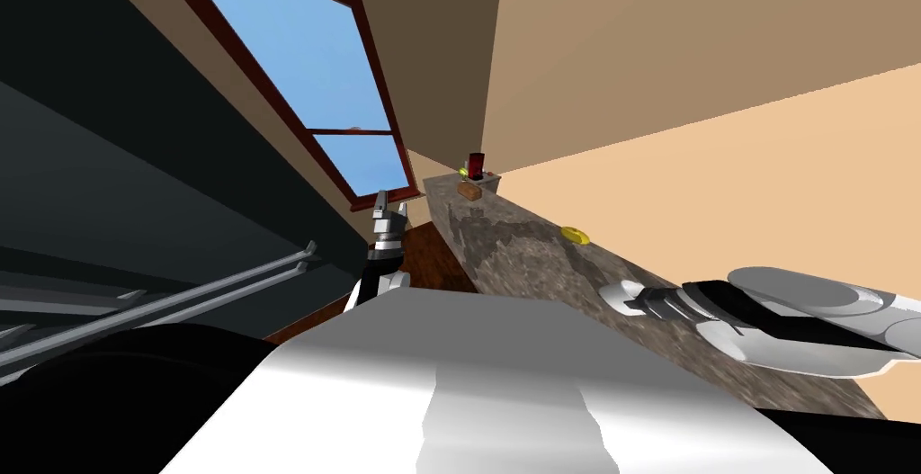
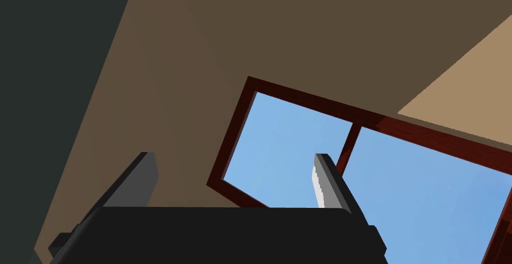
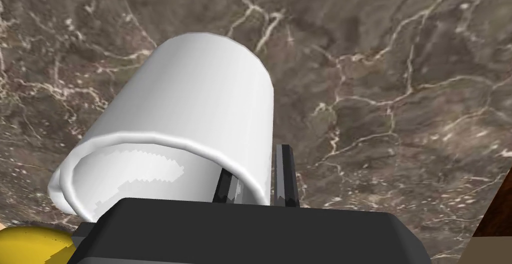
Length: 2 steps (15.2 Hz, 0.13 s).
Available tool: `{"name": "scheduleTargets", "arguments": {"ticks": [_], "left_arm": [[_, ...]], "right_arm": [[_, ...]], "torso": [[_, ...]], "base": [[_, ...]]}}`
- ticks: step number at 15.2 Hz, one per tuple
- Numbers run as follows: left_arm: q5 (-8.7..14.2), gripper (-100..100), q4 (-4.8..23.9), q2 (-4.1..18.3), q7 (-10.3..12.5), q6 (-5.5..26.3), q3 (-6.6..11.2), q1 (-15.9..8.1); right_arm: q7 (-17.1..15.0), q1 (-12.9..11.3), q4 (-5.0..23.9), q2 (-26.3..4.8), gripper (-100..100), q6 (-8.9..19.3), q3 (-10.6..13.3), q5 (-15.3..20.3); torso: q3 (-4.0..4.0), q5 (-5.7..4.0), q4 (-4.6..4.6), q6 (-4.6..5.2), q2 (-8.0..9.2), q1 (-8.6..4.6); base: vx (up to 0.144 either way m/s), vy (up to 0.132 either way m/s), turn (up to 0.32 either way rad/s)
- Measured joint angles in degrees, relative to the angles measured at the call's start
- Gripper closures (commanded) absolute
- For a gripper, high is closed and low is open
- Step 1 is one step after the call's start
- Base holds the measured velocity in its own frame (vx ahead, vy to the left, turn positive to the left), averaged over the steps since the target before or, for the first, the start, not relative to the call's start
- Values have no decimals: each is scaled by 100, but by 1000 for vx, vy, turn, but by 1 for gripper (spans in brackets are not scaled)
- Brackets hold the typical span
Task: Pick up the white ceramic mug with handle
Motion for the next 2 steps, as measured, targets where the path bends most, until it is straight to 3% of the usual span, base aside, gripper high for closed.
{"name": "scheduleTargets", "arguments": {"ticks": [2], "left_arm": [[0, 0, 0, 0, 0, 0, 0, 0]], "right_arm": [[-100, -98, -39, -126, 100, -135, -31, 19]], "torso": [[0, 5, 0, 1, 1, 8]], "base": [[1, 4, -35]]}}
